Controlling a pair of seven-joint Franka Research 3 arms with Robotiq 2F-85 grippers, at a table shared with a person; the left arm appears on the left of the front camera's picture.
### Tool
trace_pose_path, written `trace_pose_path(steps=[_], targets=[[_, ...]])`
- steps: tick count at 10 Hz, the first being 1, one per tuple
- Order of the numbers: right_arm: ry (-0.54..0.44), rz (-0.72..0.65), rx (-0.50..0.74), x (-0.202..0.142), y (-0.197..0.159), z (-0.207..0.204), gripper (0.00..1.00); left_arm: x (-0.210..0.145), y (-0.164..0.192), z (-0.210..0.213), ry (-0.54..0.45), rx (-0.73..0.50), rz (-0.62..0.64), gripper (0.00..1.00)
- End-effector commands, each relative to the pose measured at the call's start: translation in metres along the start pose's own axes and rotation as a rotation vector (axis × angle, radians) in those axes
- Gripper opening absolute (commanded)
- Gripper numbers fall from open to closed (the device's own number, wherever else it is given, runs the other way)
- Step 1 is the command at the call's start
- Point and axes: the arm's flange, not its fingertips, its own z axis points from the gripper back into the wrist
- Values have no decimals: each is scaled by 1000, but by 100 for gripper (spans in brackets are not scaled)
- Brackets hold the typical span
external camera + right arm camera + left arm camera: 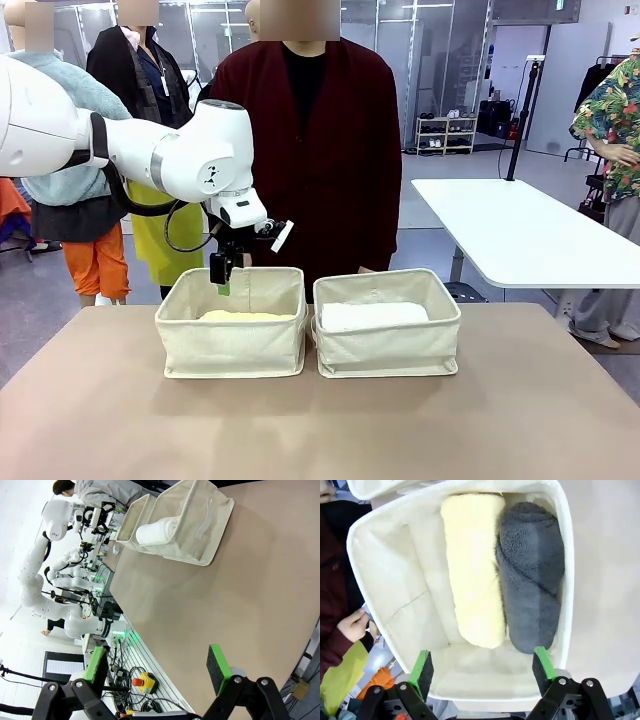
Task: Divide the towels into two baskets.
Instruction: Pick up one hotel-folded towel from the bottom of the table and place it in the Fabric basket indicated by the person.
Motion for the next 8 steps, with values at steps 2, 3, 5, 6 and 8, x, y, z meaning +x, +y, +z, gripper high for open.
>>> trace_pose_path(steps=[2, 3, 5, 6, 8], targets=[[7, -3, -16, -2, 3, 0, 100, -7, -20, 15, 11, 18, 91, 100], [7, -3, -16, -2, 3, 0, 100, -1, -1, 4, 1, 2, 9, 100], [7, -3, -16, -2, 3, 0, 100, -1, -1, 4, 1, 2, 9, 100], [7, -3, -16, -2, 3, 0, 100, -1, -1, 4, 1, 2, 9, 100], [7, -3, -16, -2, 3, 0, 100, -1, -1, 4, 1, 2, 9, 100]])
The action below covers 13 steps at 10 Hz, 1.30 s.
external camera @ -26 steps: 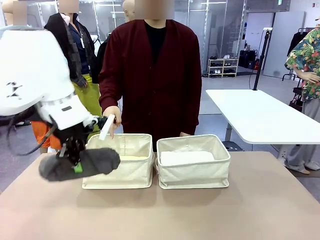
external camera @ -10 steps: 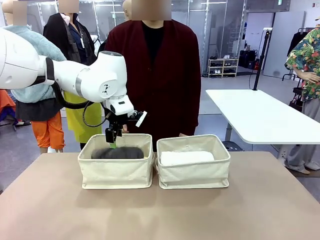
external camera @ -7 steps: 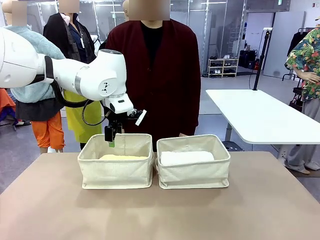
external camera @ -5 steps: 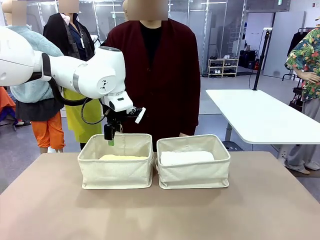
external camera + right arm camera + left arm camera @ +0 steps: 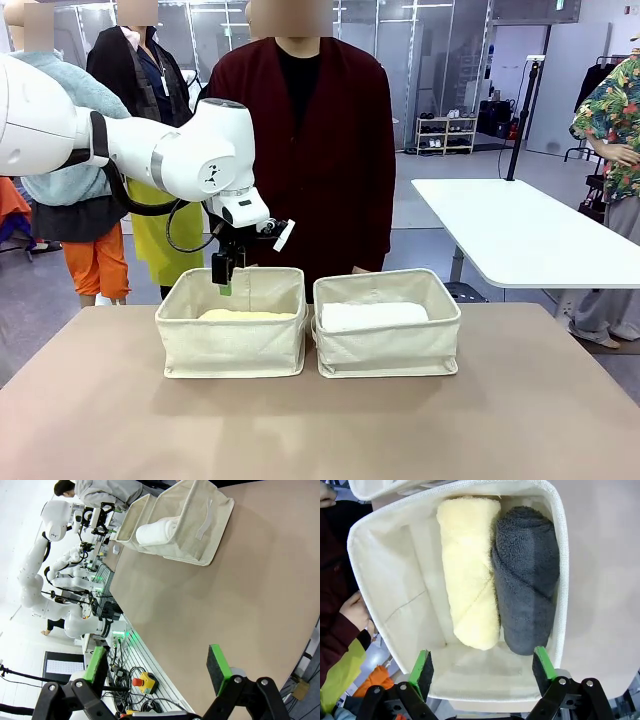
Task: Divide the towels into two baskets.
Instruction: Pick up one hotel-folded towel from the bottom of the table and place it in the Fabric basket indicated by the person.
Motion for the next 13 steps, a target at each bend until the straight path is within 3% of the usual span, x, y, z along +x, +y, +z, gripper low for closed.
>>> trace_pose_path(steps=[1, 5, 6, 9, 13], targets=[[7, -3, -16, -2, 3, 0, 100, -5, 2, 2, 2, 5, -14, 100], [7, -3, -16, -2, 3, 0, 100, 0, 0, 0, 0, 1, 1, 100], [7, -3, -16, -2, 3, 0, 100, -10, -10, 22, -26, -3, 34, 100], [7, -3, -16, -2, 3, 0, 100, -49, -84, 63, -160, -83, 154, 100], [7, -3, -16, -2, 3, 0, 100, -130, -178, 76, -444, -310, 283, 100]])
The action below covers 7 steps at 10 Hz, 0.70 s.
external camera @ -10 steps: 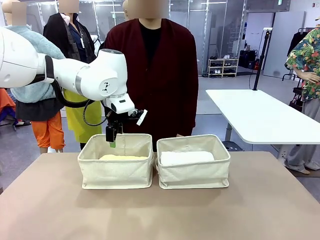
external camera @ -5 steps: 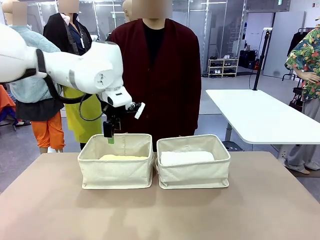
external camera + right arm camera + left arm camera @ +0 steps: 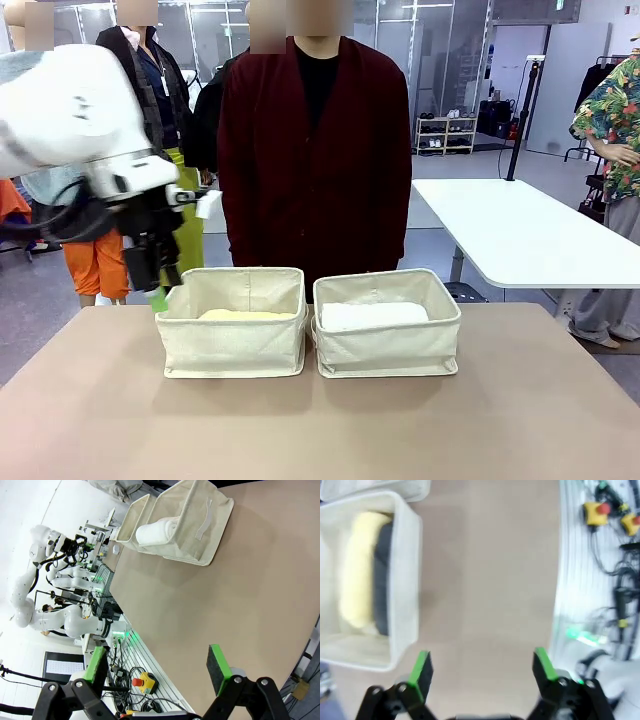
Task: Divide the towels into two baskets.
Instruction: Pick up one hotel-folded towel from the bottom of the table and place it in the Fabric basket indicated by the person.
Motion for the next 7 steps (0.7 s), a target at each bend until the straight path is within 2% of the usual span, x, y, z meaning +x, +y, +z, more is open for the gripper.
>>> trace_pose_path(steps=[1, 3, 4, 7], targets=[[8, -3, -15, -2, 3, 0, 100, -52, -23, 14, -151, -73, 74, 100], [8, -3, -15, -2, 3, 0, 100, -115, -38, 29, -301, -125, 190, 100], [8, -3, -15, -2, 3, 0, 100, -148, -46, 34, -387, -242, 191, 100], [8, -3, -15, -2, 3, 0, 100, -270, -60, 37, -585, -296, 523, 100]])
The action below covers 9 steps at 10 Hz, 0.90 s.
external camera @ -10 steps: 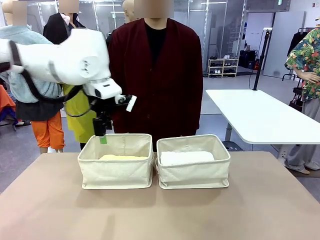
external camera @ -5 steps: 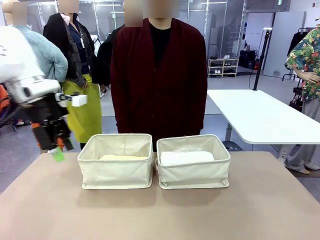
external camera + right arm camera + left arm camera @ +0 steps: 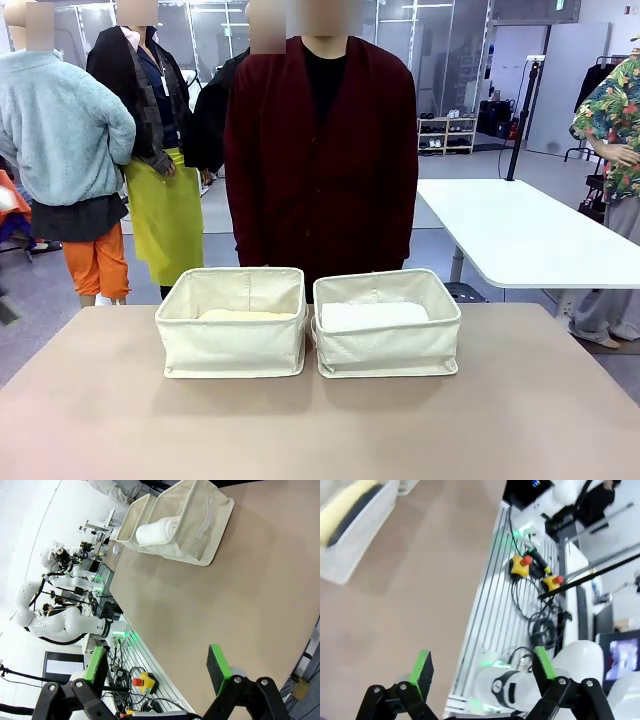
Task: Divide the towels into two baskets.
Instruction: Pick up one hotel-folded towel from the bottom of the table and place it in the Fabric basket indicated by the person.
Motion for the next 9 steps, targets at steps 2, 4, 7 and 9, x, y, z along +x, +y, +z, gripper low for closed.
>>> trace_pose_path(steps=[2, 4, 7, 9], targets=[[7, -3, -15, -2, 3, 0, 100, -71, 23, 28, -237, -19, 244, 100], [7, -3, -15, -2, 3, 0, 100, -114, 37, 32, -377, -68, 294, 100], [7, -3, -15, -2, 3, 0, 100, -145, 60, 35, -471, -103, 370, 100], [7, -3, -15, -2, 3, 0, 100, -150, 56, 28, -442, -77, 392, 100]])
